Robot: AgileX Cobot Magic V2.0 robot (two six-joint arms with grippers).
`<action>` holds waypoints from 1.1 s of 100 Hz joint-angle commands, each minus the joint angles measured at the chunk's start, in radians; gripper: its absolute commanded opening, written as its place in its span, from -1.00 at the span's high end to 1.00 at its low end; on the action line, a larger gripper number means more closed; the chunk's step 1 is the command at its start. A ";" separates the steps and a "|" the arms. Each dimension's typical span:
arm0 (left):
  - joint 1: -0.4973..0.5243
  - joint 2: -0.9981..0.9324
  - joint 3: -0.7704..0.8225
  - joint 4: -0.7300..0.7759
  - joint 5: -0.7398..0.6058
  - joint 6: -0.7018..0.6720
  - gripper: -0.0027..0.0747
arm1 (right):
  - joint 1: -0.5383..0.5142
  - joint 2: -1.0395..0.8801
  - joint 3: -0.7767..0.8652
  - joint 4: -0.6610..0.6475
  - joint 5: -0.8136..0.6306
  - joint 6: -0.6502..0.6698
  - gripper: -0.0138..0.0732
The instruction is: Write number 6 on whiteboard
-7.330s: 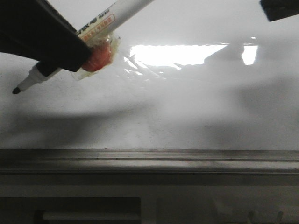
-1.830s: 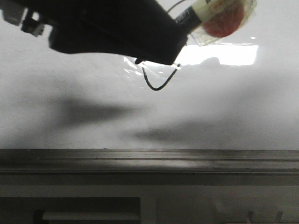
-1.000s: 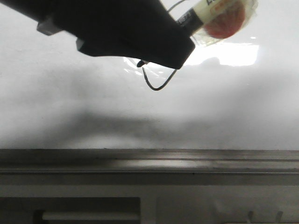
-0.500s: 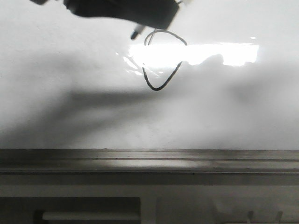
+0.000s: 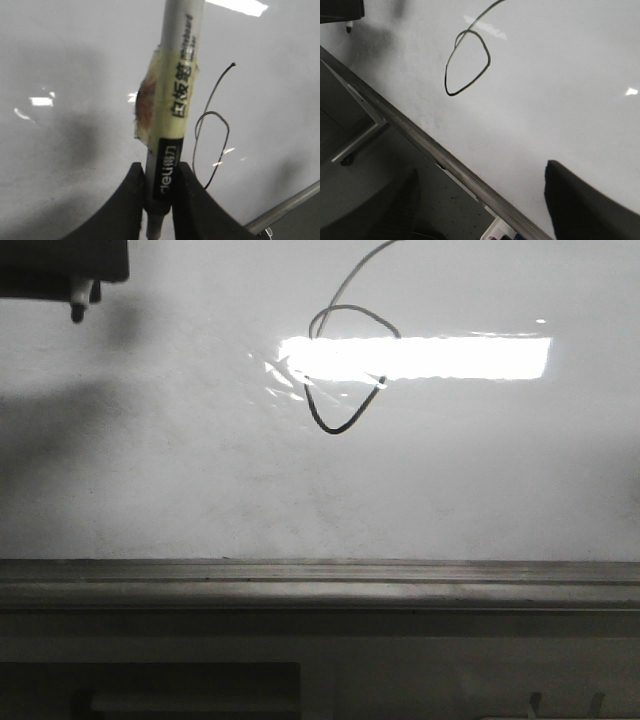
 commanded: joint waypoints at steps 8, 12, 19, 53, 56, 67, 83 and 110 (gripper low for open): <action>0.000 0.079 -0.042 -0.034 -0.053 -0.008 0.98 | -0.009 -0.007 -0.014 0.034 -0.047 0.011 -0.40; 0.000 0.100 -0.047 -0.034 -0.064 -0.008 0.98 | -0.009 -0.007 -0.014 0.034 -0.047 0.011 -0.40; 0.000 0.142 -0.066 -0.033 -0.071 -0.008 0.98 | -0.009 -0.007 -0.014 0.034 -0.047 0.011 -0.40; 0.000 0.181 -0.098 -0.033 -0.073 -0.008 0.98 | -0.009 -0.007 -0.014 0.034 -0.045 0.011 -0.40; 0.000 0.181 -0.098 -0.033 -0.073 -0.008 0.98 | -0.009 -0.007 -0.014 0.034 -0.045 0.011 -0.40; 0.000 0.181 -0.098 -0.017 -0.069 -0.008 0.93 | -0.009 -0.007 -0.014 0.034 -0.045 0.011 -0.40; 0.000 0.179 -0.098 -0.004 -0.069 -0.004 0.61 | -0.009 -0.007 -0.014 0.034 -0.045 0.011 -0.40; 0.000 0.132 -0.098 0.041 -0.073 -0.002 -0.16 | -0.009 -0.007 -0.014 0.034 -0.014 0.011 -0.40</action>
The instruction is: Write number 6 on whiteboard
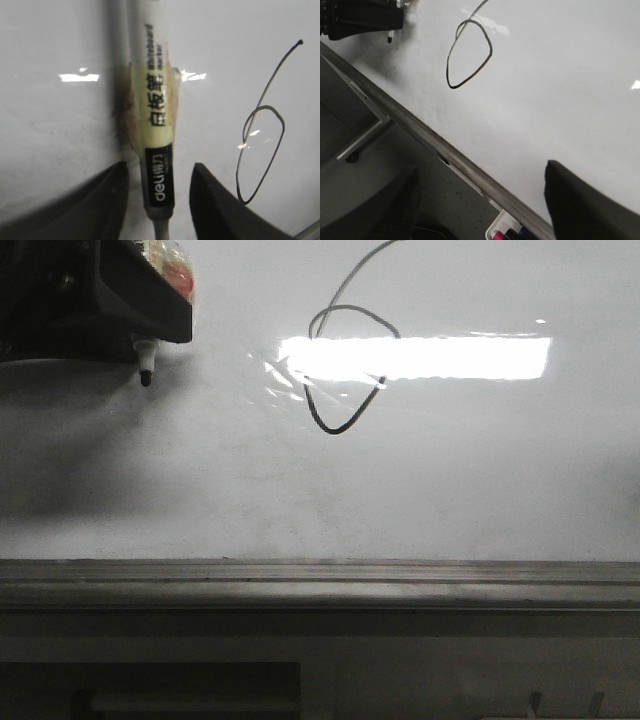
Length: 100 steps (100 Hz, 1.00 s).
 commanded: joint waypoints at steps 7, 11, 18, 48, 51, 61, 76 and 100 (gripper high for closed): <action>0.000 -0.057 -0.031 0.032 -0.017 -0.002 -0.31 | -0.009 -0.004 -0.021 0.034 -0.028 0.000 -0.40; 0.000 -0.074 -0.031 0.047 -0.006 -0.002 -0.34 | -0.009 -0.004 -0.021 0.034 -0.026 0.002 -0.40; 0.000 -0.111 -0.028 0.091 0.014 -0.002 -0.36 | -0.009 -0.007 -0.021 0.040 -0.022 0.005 -0.40; 0.000 -0.353 -0.005 0.317 0.024 -0.002 -0.34 | -0.009 -0.103 -0.021 0.138 -0.194 0.005 -0.39; 0.000 -0.373 -0.005 0.336 0.024 -0.002 -0.34 | -0.009 -0.110 -0.021 0.159 -0.235 0.005 -0.39; 0.000 -0.432 -0.005 0.400 0.024 -0.002 -0.27 | -0.009 -0.136 -0.021 0.222 -0.373 0.005 -0.20; 0.000 -0.500 -0.005 0.452 0.051 -0.002 0.42 | -0.009 -0.155 -0.021 0.224 -0.462 -0.023 0.61; 0.000 -0.597 0.051 0.496 0.114 0.001 0.98 | -0.009 -0.255 0.056 0.224 -0.451 -0.171 0.83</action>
